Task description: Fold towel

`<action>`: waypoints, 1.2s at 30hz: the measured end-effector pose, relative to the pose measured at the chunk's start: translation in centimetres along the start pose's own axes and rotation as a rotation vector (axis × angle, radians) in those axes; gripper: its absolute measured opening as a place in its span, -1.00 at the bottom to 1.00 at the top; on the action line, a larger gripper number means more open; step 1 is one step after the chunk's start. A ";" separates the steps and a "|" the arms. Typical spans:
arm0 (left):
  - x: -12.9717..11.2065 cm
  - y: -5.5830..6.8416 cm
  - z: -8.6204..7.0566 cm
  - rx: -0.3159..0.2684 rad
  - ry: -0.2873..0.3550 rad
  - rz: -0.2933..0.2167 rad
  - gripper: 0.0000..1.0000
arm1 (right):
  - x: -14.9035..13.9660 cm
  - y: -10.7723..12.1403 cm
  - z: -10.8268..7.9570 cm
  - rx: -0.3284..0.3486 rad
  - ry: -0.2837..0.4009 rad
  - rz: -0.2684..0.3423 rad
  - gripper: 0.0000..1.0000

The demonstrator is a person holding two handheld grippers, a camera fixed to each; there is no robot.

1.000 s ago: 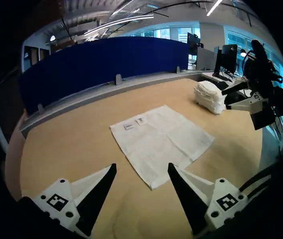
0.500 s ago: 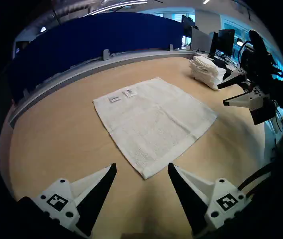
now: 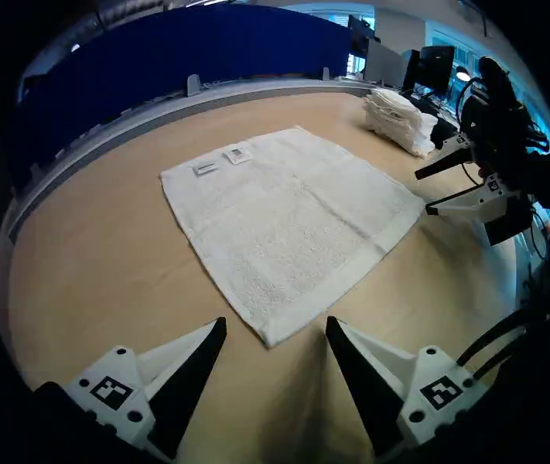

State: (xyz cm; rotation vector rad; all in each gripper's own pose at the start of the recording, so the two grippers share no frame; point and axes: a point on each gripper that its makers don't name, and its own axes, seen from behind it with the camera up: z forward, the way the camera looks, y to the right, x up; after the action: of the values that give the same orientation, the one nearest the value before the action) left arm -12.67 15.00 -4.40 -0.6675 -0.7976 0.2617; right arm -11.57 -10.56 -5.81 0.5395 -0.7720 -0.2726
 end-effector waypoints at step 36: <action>-0.3 0.2 0.0 0.031 -0.036 0.032 -0.35 | -1.8 -0.2 0.1 0.029 -0.058 0.045 -0.56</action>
State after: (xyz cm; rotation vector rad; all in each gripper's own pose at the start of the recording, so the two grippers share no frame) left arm -12.88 15.01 -4.65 -0.6480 -0.8165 0.3151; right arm -12.88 -10.03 -6.92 0.5430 -0.8441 -0.2364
